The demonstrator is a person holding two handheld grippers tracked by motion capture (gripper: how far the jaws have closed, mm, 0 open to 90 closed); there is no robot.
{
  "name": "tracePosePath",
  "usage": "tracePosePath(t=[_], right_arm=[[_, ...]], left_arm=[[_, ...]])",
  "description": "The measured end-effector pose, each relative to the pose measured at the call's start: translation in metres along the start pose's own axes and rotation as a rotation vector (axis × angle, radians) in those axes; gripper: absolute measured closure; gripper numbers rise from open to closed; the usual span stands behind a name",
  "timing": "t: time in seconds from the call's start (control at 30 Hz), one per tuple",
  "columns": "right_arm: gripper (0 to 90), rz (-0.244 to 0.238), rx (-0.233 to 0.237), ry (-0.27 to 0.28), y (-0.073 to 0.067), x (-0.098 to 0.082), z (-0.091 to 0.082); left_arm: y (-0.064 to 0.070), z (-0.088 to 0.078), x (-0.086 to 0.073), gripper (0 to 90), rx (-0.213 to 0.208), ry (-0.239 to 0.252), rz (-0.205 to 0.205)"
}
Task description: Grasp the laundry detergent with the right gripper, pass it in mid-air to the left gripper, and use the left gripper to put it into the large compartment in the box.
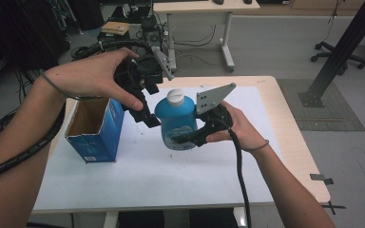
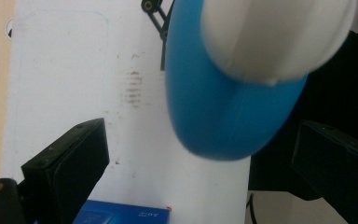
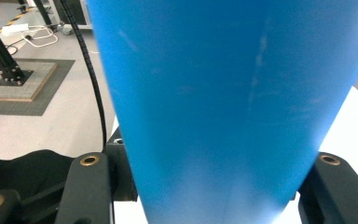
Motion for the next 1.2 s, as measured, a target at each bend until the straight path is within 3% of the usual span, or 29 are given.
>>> tracePosePath(t=[0.3, 0.57, 0.77, 1.2], right_arm=[[42.7, -0.014, 0.030, -0.013, -0.003, 0.009, 0.012], [42.7, -0.017, 0.045, -0.026, -0.004, 0.011, 0.019], [42.7, -0.020, 0.044, -0.031, -0.005, 0.012, 0.020], [42.7, -0.029, 0.048, -0.033, -0.006, 0.014, 0.021]], left_arm=[[0.006, 0.005, 0.008, 4.1, -0.010, -0.005, 0.033], [0.007, 0.007, 0.011, 4.2, -0.011, -0.001, 0.032], [0.010, 0.009, 0.014, 4.2, -0.012, -0.012, 0.050], [0.010, 0.010, 0.015, 5.8, -0.015, -0.028, 0.047]])
Point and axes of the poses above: each handheld gripper's, and its own axes: z roughly forward along the jaws, x roughly out of its top, y roughly to its right, the point moved 3 cm from there along z, roughly forward along the jaws
